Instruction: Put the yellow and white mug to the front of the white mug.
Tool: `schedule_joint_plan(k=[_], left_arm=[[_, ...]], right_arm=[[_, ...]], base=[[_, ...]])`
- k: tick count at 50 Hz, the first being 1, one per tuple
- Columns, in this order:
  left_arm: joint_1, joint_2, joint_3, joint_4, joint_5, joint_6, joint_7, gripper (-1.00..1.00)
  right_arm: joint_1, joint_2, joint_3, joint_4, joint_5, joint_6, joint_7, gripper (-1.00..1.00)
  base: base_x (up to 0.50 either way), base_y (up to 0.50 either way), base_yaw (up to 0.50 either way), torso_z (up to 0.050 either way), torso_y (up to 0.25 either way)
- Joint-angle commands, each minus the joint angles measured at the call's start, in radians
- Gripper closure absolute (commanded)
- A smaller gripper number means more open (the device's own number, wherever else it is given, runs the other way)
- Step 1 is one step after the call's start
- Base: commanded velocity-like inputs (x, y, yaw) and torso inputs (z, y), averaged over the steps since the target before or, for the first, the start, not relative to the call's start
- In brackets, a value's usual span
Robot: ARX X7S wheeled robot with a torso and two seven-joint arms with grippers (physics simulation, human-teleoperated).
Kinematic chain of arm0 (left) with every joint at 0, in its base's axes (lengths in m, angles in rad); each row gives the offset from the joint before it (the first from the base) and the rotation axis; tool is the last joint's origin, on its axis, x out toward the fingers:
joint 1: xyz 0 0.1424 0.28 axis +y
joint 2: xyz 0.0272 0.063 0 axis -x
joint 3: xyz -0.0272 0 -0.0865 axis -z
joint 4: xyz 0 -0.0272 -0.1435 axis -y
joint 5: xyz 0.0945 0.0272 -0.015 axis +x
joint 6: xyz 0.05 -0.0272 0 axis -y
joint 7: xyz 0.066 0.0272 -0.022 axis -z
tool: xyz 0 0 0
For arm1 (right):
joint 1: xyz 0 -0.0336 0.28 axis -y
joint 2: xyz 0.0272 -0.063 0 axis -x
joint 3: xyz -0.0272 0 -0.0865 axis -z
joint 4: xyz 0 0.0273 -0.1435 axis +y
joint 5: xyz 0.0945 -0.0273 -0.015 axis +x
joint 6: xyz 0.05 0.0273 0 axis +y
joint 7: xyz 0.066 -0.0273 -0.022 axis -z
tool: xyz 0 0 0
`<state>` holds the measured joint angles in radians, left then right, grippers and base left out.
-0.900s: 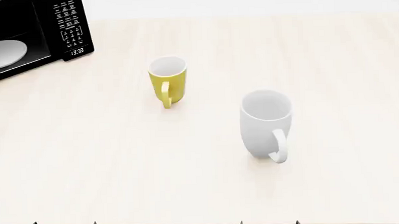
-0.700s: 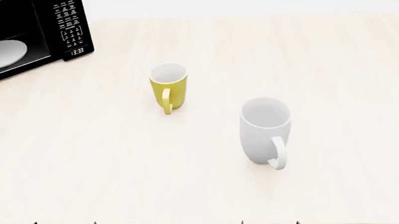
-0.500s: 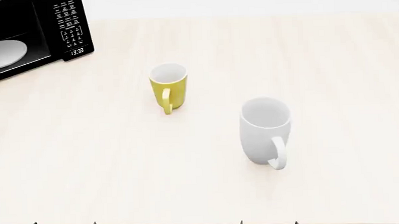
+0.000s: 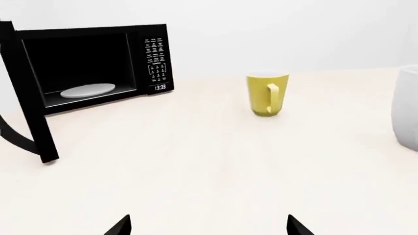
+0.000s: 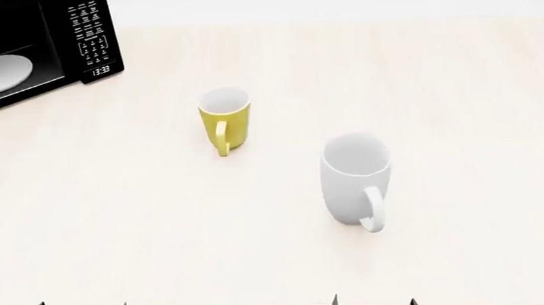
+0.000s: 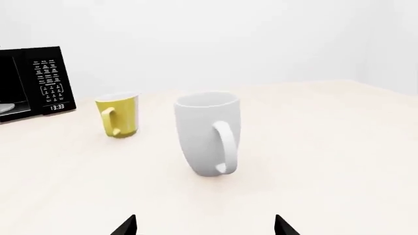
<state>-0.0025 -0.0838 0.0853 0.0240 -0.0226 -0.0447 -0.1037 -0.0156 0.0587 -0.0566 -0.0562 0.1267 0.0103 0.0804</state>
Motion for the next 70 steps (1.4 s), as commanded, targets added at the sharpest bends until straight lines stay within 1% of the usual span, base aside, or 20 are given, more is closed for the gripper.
schedule_joint_plan(k=[1, 11, 22, 23, 46, 49, 51, 52, 57, 70], left_arm=[[0.002, -0.004, -0.008, 0.025, 0.013, -0.008, -0.003, -1.0], [0.002, -0.02, -0.004, 0.036, -0.001, -0.001, -0.017, -1.0], [0.007, -0.035, 0.011, 0.044, -0.026, 0.009, -0.011, -1.0], [0.008, -0.036, 0.011, 0.045, -0.033, 0.013, -0.007, -1.0], [0.004, -0.055, 0.02, 0.048, -0.066, 0.009, -0.024, -1.0], [0.003, -0.058, 0.02, 0.049, -0.07, 0.005, -0.027, -1.0], [0.002, -0.06, 0.019, 0.049, -0.074, 0.005, -0.029, -1.0], [0.002, -0.061, 0.021, 0.048, -0.071, 0.006, -0.03, -1.0], [-0.003, -0.064, 0.023, 0.042, -0.068, -0.002, -0.041, -1.0], [-0.014, -0.072, 0.021, 0.035, -0.079, -0.011, -0.058, -1.0]], right_arm=[[-0.009, -0.008, 0.061, -0.011, 0.077, -0.041, 0.009, -1.0], [-0.041, 0.019, 0.097, -0.072, 0.151, -0.054, 0.025, -1.0], [-0.053, 0.027, 0.079, -0.077, 0.173, -0.103, 0.014, -1.0], [-0.055, 0.03, 0.072, -0.078, 0.146, -0.108, 0.024, -1.0], [-0.052, 0.054, 0.038, -0.065, 0.137, -0.135, 0.055, -1.0], [-0.047, 0.055, 0.032, -0.057, 0.132, -0.125, 0.066, -1.0], [-0.034, 0.057, 0.029, -0.058, 0.106, -0.044, 0.115, -1.0], [-0.033, 0.058, 0.024, -0.051, 0.12, -0.057, 0.097, -1.0], [-0.03, 0.059, 0.026, -0.059, 0.131, -0.033, 0.117, -1.0], [-0.031, 0.072, 0.011, -0.059, 0.127, -0.037, 0.135, -1.0]], base=[[0.16, -0.46, 0.0, 0.0, 0.0], [0.16, -0.46, 0.0, 0.0, 0.0], [0.31, -0.38, 0.0, 0.0, 0.0], [0.48, -0.21, 0.0, 0.0, 0.0], [0.5, -0.11, 0.0, 0.0, 0.0], [0.5, -0.08, 0.0, 0.0, 0.0], [0.42, -0.05, 0.0, 0.0, 0.0], [0.0, 0.0, 0.0, 0.0, 0.0], [0.0, 0.0, 0.0, 0.0, 0.0], [0.0, 0.0, 0.0, 0.0, 0.0]])
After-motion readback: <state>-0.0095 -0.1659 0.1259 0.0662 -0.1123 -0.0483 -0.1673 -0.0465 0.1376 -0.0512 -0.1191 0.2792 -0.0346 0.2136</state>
